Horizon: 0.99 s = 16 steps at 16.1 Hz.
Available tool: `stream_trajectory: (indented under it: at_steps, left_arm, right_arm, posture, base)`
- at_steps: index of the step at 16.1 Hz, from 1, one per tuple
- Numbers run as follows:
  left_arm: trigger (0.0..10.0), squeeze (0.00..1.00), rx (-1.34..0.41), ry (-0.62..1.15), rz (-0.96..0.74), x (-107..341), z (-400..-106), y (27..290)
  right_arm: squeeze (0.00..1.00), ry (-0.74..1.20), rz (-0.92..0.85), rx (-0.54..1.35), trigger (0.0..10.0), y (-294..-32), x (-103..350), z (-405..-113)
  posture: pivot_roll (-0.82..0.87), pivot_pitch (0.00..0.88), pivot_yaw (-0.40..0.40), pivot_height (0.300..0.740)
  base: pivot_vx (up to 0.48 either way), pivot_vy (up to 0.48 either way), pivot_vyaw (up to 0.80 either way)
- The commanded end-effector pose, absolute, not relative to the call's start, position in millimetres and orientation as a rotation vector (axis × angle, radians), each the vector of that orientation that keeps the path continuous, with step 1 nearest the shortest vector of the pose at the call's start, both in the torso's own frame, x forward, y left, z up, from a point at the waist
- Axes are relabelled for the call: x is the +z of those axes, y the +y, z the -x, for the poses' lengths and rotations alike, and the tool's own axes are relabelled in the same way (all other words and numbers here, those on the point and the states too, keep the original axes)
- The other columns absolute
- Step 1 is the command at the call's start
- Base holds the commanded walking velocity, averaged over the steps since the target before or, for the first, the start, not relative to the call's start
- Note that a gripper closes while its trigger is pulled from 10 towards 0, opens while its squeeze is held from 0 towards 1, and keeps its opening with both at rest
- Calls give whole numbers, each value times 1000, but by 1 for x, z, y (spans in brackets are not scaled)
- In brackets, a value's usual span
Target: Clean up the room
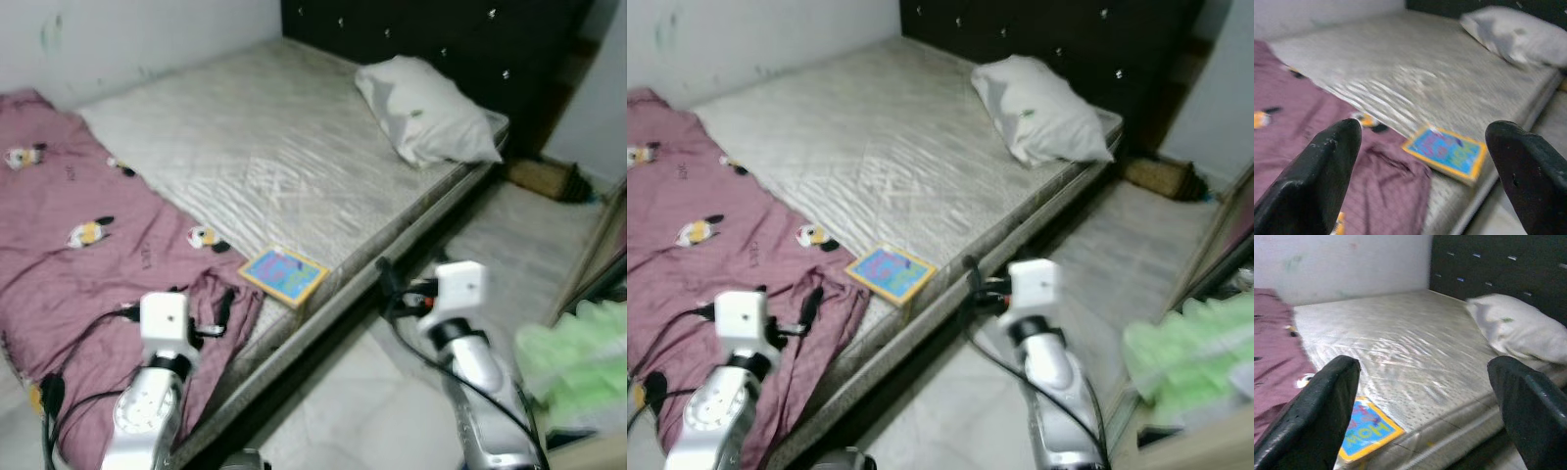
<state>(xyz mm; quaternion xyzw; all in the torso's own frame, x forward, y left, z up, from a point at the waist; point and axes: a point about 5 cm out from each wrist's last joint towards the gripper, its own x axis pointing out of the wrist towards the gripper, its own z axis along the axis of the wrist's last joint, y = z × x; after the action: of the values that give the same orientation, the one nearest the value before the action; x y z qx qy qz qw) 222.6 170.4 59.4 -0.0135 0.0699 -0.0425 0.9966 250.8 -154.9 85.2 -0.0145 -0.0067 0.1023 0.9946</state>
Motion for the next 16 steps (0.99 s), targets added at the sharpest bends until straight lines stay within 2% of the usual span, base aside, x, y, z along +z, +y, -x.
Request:
stream_trajectory:
  at_steps: [1, 13, 16]
  left_arm:
    - [10000, 0, -103, 137, 42, 60, -222, 165]
    - [10000, 0, -113, 123, 47, 62, -225, 165]
    - [10000, 0, -119, 118, 46, 62, -224, 165]
  right_arm:
    - [0, 0, 40, 179, 10000, -164, 82, -249]
    - [0, -16, 93, 201, 10000, -165, 84, -256]
    - [0, -16, 86, 200, 10000, -165, 84, -256]
  posture:
    - [-26, 0, 2, 740]
    - [-22, 0, -5, 740]
    - [-22, 0, -7, 740]
  base:
    - [0, 0, 781]
    - [0, 0, 781]
    - [0, 0, 458]
